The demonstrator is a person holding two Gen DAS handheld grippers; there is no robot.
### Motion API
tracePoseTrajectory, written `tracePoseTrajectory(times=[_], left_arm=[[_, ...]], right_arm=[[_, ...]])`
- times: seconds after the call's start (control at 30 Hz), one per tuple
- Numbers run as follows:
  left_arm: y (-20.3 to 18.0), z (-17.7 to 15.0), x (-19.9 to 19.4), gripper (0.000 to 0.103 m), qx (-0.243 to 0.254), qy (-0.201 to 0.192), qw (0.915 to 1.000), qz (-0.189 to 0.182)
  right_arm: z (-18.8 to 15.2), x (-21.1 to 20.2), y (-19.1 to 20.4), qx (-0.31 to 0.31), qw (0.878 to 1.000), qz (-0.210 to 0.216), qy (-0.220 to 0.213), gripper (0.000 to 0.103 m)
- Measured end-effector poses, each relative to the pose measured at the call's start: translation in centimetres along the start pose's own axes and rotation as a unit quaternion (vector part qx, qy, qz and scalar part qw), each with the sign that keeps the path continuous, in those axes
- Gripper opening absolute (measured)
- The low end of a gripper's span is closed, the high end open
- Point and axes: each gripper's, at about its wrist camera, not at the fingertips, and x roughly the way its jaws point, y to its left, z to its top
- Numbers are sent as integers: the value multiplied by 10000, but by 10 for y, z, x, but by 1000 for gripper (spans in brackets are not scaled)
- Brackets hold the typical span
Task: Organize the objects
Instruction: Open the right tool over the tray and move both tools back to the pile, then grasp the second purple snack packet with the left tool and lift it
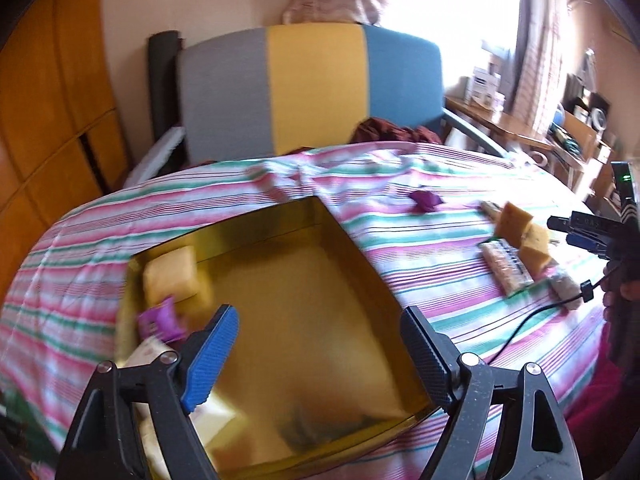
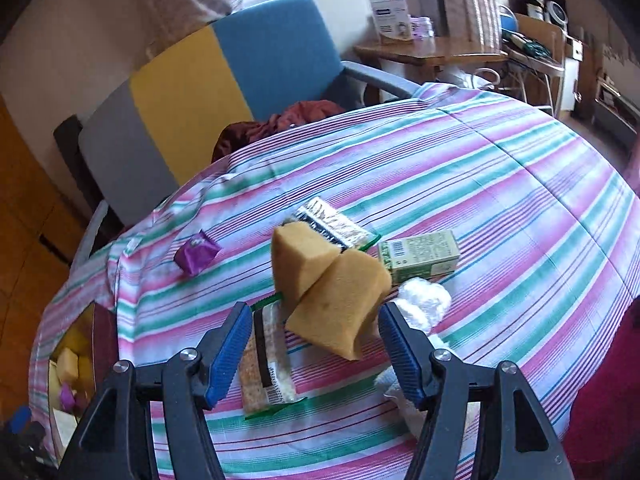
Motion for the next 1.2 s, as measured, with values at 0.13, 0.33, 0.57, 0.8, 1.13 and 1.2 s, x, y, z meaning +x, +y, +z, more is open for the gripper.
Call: tracePoseTrajectory(times=[0.13, 0.33, 0.57, 0.8, 1.13, 1.2], left_arm=[[-31, 21, 22, 83, 208, 183, 9993, -241], [-76, 57, 63, 83, 554, 357, 9968, -446], [-113, 103, 133, 83, 1086, 591, 9912, -461], [-142, 131, 202, 83, 1642, 739, 9832, -311], [-173, 146, 270, 83, 2202, 921, 9709, -211], [-175, 147, 278, 71, 2207, 942, 9703, -299]], right_arm=[[5, -7, -20, 537, 9985, -55, -132, 67], [5, -5, -25, 693, 9975, 131, -10, 67], [4, -3, -22, 662, 9972, 334, 59, 67], [7, -10, -45, 1268, 9902, 579, -78, 67], [6, -13, -101, 2552, 9634, 767, -287, 68], [6, -14, -108, 2712, 9592, 723, -341, 72]])
